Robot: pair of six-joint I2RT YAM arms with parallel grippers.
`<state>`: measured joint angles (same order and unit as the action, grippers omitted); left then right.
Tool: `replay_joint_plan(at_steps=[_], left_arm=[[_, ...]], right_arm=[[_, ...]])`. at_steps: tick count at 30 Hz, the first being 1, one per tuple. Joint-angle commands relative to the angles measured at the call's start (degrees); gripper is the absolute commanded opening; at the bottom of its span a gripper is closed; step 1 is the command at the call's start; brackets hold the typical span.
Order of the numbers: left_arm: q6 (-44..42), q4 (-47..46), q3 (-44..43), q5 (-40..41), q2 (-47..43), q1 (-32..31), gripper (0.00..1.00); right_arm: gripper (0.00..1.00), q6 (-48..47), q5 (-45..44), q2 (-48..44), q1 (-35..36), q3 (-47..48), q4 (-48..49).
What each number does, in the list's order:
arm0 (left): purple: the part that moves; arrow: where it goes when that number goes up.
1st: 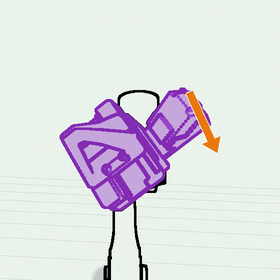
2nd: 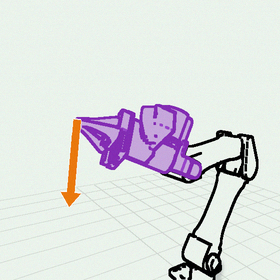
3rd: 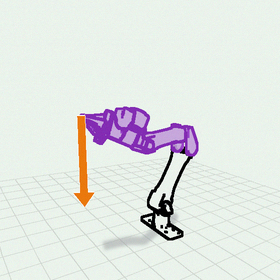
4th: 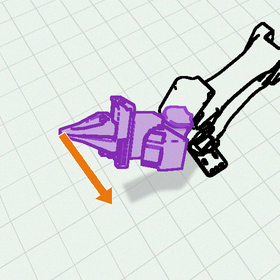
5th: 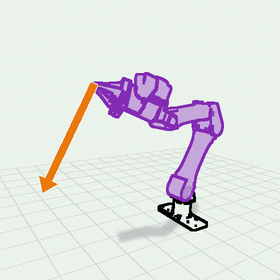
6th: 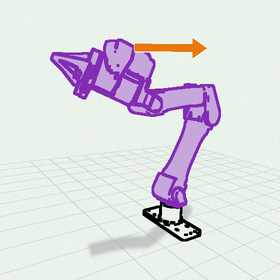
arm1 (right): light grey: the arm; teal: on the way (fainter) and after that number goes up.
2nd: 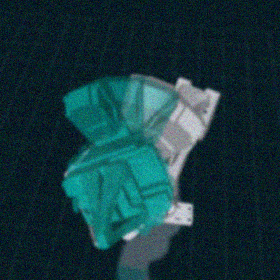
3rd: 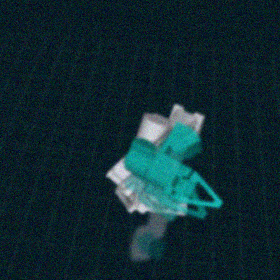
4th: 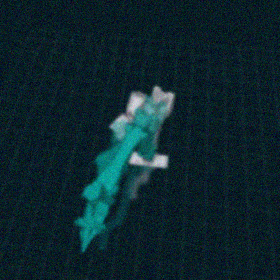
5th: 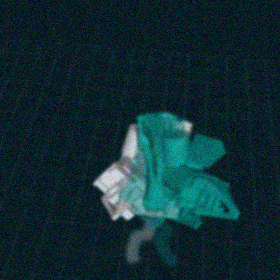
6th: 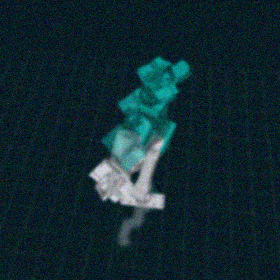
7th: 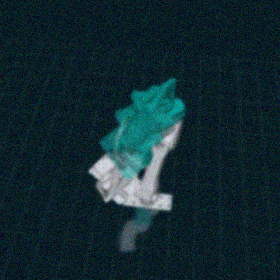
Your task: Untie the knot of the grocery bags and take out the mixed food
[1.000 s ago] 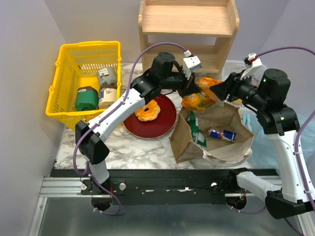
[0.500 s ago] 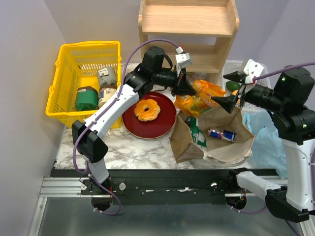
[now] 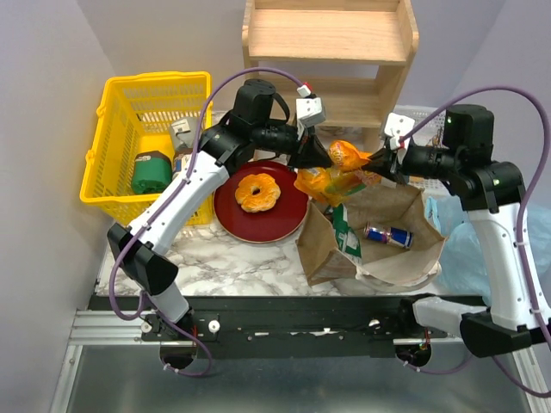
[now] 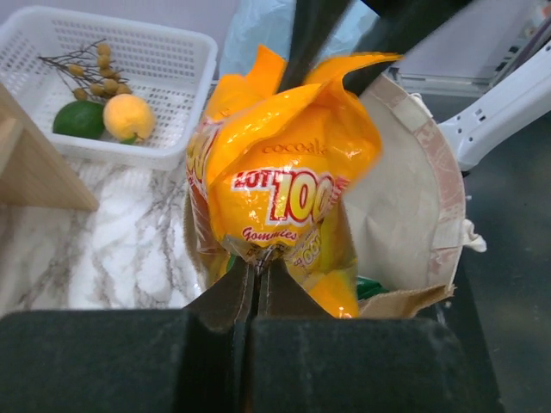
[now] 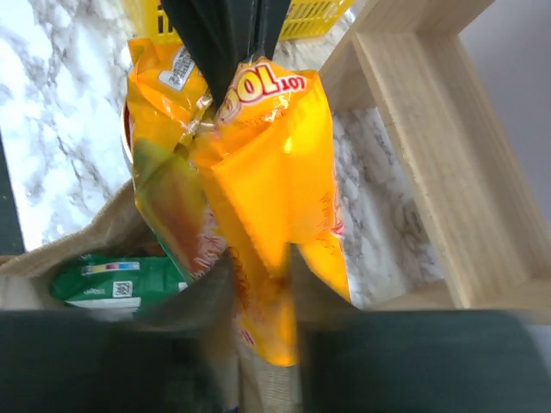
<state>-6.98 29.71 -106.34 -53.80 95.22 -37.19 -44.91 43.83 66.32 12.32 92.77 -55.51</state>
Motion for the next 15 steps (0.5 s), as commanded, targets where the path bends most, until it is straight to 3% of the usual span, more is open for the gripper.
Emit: replay_joint_plan(at_steps=[1, 2, 3, 5, 9, 15], left_arm=[[-2.95, -0.01, 0.35, 2.52, -4.69, -0.51, 0.46], [-2.6, -0.44, 0.78, 4.65, -5.13, -0.52, 0.59], [-2.51, -1.58, 1.75, 6.41, -5.65, -0.43, 0.98], [-3.91, -2.2, 2.63, 9.22, -7.41, -0.51, 0.99], [-1.46, -13.86, 11.14, 15.21, -12.33, -0.6, 0.99], [0.83, -17.65, 10.46, 28.63, -9.97, -2.36, 0.99]], right_arm=[[0.09, 0.06, 0.99, 6.79, -0.28, 8.53, -2.23], [0.08, 3.74, 0.56, 8.11, -0.36, 9.87, -2.24], [0.07, 5.34, 0.38, 9.68, -0.28, 11.28, -1.98], [0.03, 9.64, 0.2, 10.4, -0.28, 13.22, 0.21], [0.01, 14.75, -0.5, 11.8, -0.19, 15.94, 3.56], [0.01, 18.8, -2.53, 17.7, 0.34, 27.1, -0.57]])
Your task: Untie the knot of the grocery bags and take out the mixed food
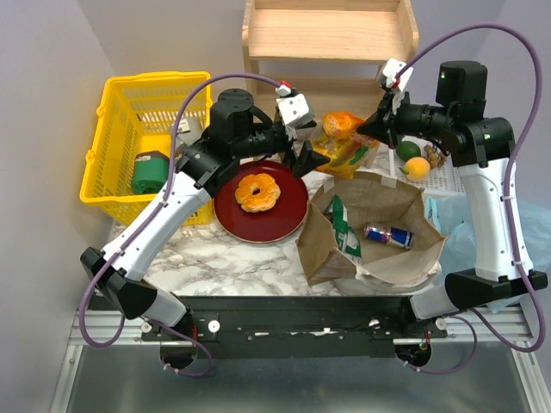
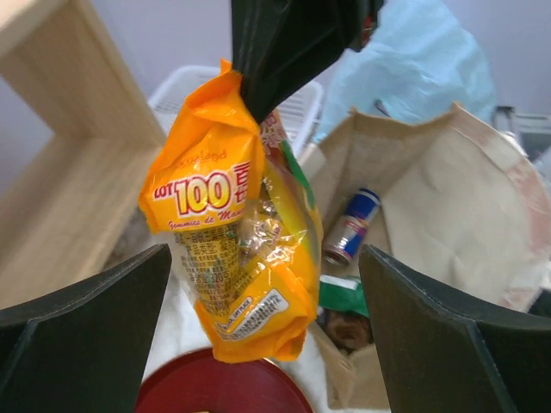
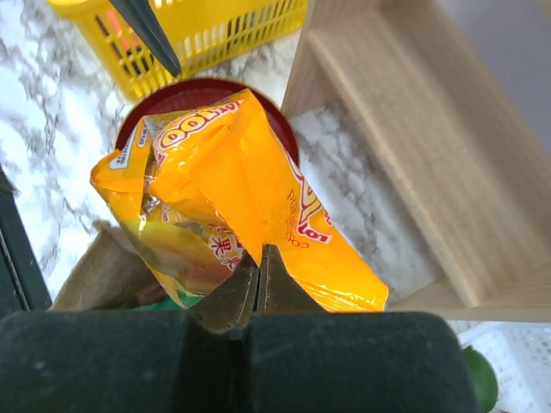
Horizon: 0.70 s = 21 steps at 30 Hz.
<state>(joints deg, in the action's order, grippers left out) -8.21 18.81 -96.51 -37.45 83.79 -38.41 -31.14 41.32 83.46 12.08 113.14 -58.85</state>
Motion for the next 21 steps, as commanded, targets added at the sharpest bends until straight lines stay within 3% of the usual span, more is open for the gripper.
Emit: replay_joint_plan(at_steps=[1, 8, 14, 15, 17, 19, 21], left_arm=[[2.4, -7.64, 0.01, 13.88, 1.81, -1.22, 0.99], [3.73, -10.81, -9.12, 19.53, 9.8, -2.28, 0.95], [-0.83, -9.14, -16.42, 12.42, 14.64, -2.28, 0.57], [-0.93, -9.23, -16.95, 11.97, 15.0, -2.28, 0.46], [-0.93, -9.14, -19.23, 11.18, 16.48, -2.28, 0.33], [-1.29, -9.57, -20.99, 10.21, 17.37, -2.19, 0.04], [-0.41, -11.94, -22.14, 9.69, 18.95, -2.28, 0.0]], right_arm=[[0.0, 4.94, 0.25, 0.48, 0.93, 6.65, 3.47], [0.0, 2.4, -2.73, -0.31, 4.79, 7.09, 4.53], [0.0, 5.29, -5.54, 0.3, 5.24, 9.01, 9.36], [0.0, 5.56, -7.2, 0.73, 5.24, 9.63, 9.8], [0.0, 5.65, -8.97, 1.52, 5.24, 11.39, 10.77], [0.02, 5.65, -11.17, 1.88, 5.24, 12.1, 11.56], [0.1, 5.65, -14.14, 1.36, 5.24, 11.93, 12.35]])
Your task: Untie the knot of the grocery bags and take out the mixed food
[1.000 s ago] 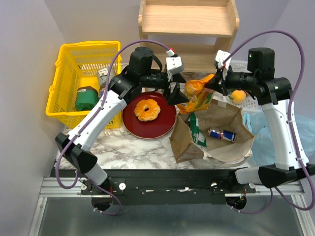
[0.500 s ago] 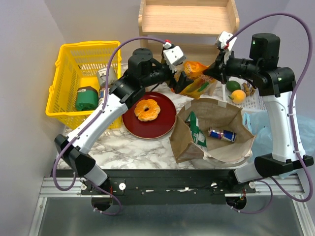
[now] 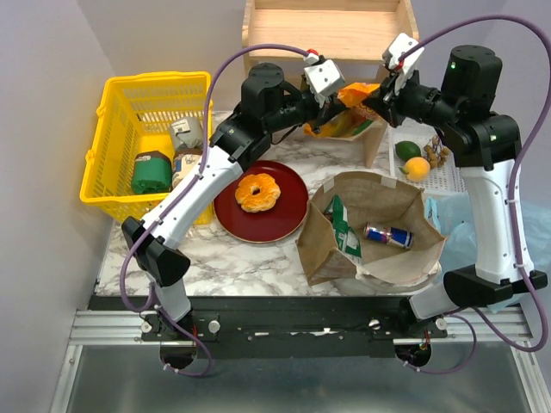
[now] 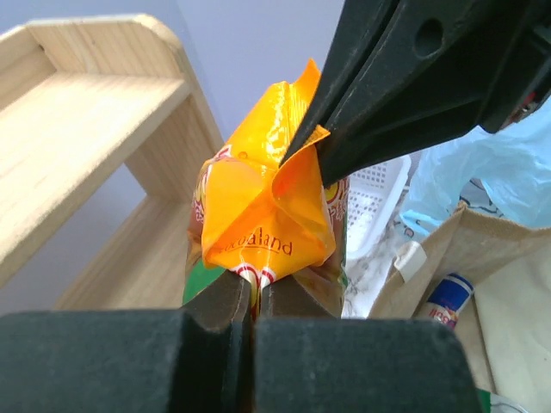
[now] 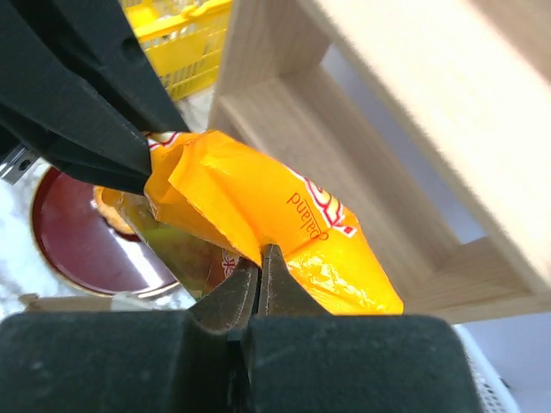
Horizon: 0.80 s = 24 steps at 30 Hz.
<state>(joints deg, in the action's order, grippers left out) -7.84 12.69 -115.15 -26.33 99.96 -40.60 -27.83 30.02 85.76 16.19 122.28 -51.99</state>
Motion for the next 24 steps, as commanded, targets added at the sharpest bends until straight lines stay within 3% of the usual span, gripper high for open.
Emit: replay_joint_plan(at_steps=[1, 4, 7, 11, 15, 24], left_arm=[[-1.04, -6.18, -5.85, -1.79, 3.56, -0.09, 0.0], [-2.17, -9.16, -11.03, -1.02, 7.17, -0.09, 0.0], [-3.76, -16.01, -14.99, 1.62, 10.33, 0.08, 0.0], [-2.28, -22.17, -25.36, 3.73, 18.75, 0.78, 0.0], [3.79, -35.33, -28.37, 4.7, 22.2, 2.1, 0.0], [2.13, -41.33, -33.29, 6.63, 24.22, 4.91, 0.0]], right_arm=[[0.29, 2.61, -4.43, -1.29, 1.13, 2.44, 6.71], [0.6, 4.45, -12.51, -5.76, 1.04, -2.38, 13.28], [0.79, 5.95, -19.8, -13.4, 0.17, -11.14, 23.02], [0.8, 9.55, -26.85, -18.51, -2.82, -15.74, 24.39], [0.82, 7.88, -28.61, -23.08, -4.14, -21.81, 24.3], [0.82, 10.6, -28.61, -25.29, -7.66, -26.92, 21.93]])
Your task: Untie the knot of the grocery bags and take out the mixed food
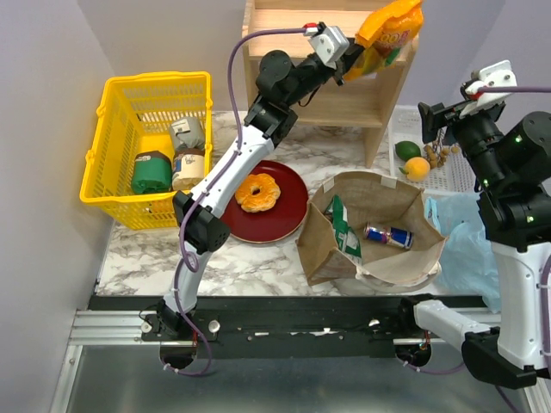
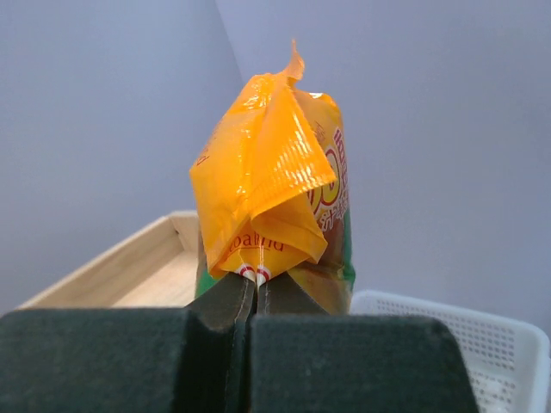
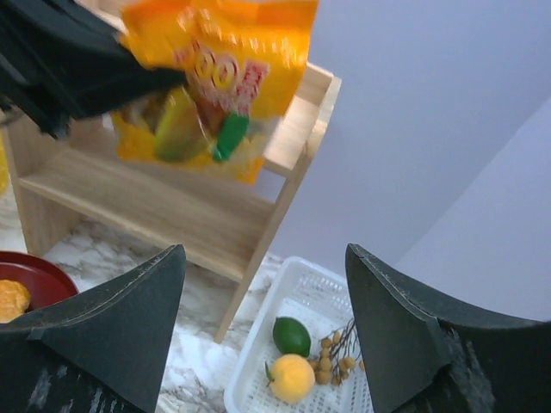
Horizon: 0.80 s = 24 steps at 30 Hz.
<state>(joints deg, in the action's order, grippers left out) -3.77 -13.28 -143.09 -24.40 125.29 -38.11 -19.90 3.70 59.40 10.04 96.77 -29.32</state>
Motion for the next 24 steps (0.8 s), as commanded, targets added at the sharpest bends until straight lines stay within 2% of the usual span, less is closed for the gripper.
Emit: replay_joint_plan(at_steps=[1, 3, 11, 17, 21, 24], left_arm=[[-2.73, -15.81, -6.23, 6.98, -0.67, 2.95, 0.0], [-3.61, -16.78, -6.15, 9.1, -0.23, 4.52, 0.0], [-0.28, -16.87, -3.26, 27.98, 0.04, 8.13, 0.0], [3.5, -14.06, -3.25, 26.34, 1.18, 10.5, 0.0], [5.88, -12.83, -2.72, 21.42, 1.18, 11.12, 0.0], [4.31, -13.26, -2.72, 18.17, 1.62, 11.04, 0.0]], right_arm=[[0.82, 3.11, -2.12, 1.33, -2.39, -1.5, -1.0], [0.82, 4.16, -1.6, 1.6, -2.92, -1.59, -1.0], [0.82, 6.63, 0.42, 3.0, -5.3, -1.76, -0.91], [0.82, 7.95, 2.62, 3.71, -5.82, -1.5, -1.09], [0.82, 8.12, 2.71, 3.36, -6.0, -2.46, -1.0], [0.82, 8.82, 3.15, 3.27, -6.35, -3.52, -1.09]])
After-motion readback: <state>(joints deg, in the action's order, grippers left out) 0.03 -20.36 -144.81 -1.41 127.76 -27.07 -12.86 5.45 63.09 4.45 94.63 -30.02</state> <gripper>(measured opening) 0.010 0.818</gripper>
